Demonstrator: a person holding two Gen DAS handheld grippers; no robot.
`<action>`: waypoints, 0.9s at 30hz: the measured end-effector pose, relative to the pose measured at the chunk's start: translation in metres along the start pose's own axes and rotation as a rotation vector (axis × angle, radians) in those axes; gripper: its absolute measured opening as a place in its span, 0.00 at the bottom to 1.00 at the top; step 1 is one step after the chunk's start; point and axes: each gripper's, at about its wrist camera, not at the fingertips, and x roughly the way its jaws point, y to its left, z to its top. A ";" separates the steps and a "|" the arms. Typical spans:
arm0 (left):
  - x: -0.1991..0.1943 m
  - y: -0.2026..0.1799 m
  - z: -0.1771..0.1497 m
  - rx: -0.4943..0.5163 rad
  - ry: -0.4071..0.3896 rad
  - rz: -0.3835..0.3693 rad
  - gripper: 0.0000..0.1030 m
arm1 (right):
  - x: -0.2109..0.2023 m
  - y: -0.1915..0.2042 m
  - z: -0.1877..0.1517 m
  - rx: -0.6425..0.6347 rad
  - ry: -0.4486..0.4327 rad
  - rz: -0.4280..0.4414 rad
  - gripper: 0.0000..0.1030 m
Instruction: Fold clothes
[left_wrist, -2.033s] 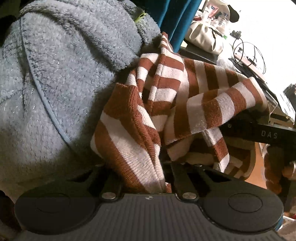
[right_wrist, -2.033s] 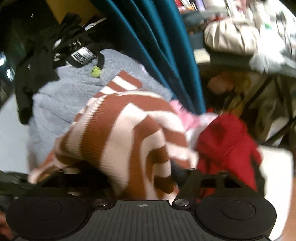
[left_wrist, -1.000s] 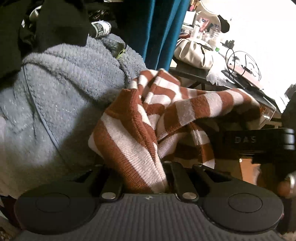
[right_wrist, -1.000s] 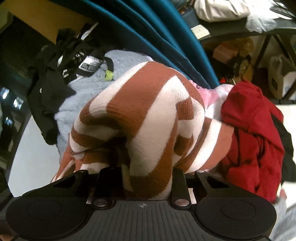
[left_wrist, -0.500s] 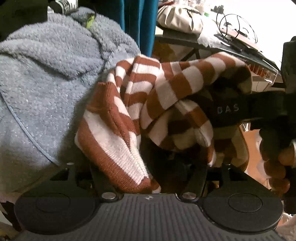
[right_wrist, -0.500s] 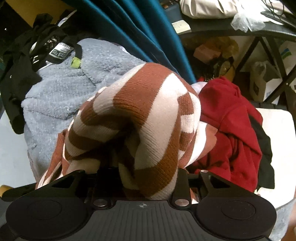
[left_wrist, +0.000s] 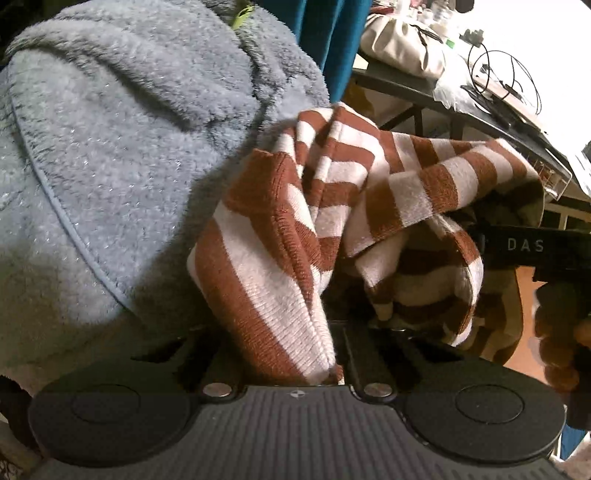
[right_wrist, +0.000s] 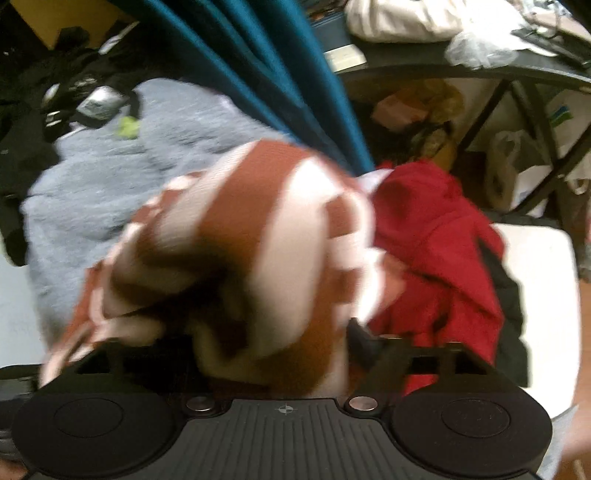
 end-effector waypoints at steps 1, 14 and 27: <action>0.000 0.001 0.000 -0.003 0.000 -0.003 0.24 | 0.001 -0.004 0.000 -0.001 -0.006 -0.011 0.81; 0.001 0.003 0.002 0.018 -0.061 0.026 0.14 | 0.021 -0.006 -0.008 0.112 0.037 0.183 0.33; -0.124 -0.035 0.001 0.049 -0.358 0.064 0.09 | -0.064 0.054 -0.001 -0.040 -0.128 0.385 0.20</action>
